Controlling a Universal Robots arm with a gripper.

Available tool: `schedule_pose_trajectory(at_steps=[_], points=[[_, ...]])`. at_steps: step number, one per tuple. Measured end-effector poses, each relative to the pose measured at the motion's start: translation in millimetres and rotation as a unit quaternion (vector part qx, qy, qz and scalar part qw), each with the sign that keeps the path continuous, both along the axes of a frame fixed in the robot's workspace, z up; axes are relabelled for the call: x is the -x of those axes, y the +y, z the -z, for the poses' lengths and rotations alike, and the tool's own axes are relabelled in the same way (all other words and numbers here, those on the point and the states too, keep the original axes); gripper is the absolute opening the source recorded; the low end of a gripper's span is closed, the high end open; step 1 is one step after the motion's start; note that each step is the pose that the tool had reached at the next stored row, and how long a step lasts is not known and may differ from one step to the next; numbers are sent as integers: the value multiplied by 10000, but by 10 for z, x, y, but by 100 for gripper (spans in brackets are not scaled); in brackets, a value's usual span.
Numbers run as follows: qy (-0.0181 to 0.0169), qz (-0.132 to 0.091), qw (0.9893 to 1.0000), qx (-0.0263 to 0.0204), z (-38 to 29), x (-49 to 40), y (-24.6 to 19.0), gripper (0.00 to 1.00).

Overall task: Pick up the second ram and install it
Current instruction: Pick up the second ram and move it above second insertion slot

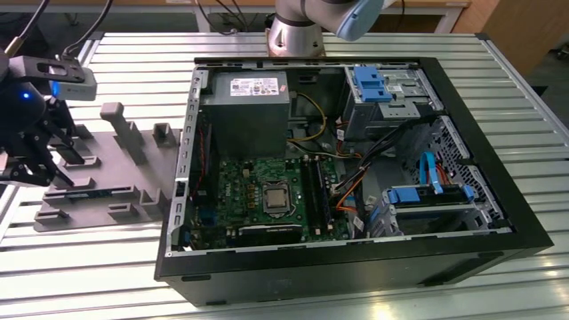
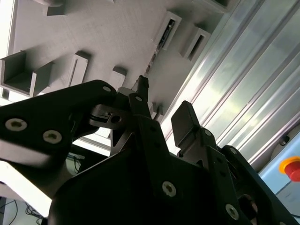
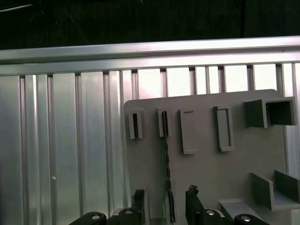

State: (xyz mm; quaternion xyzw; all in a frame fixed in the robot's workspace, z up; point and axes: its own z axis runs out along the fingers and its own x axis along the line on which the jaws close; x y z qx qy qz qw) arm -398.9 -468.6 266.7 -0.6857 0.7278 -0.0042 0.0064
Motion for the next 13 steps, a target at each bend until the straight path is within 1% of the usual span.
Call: schedule_pose_trajectory(at_steps=[4, 8, 13], points=[[0, 0, 10000, 0, 61, 4, 0, 47], [0, 0, 10000, 0, 66, 4, 0, 47], [1, 0, 10000, 1, 147, 27, 0, 47]])
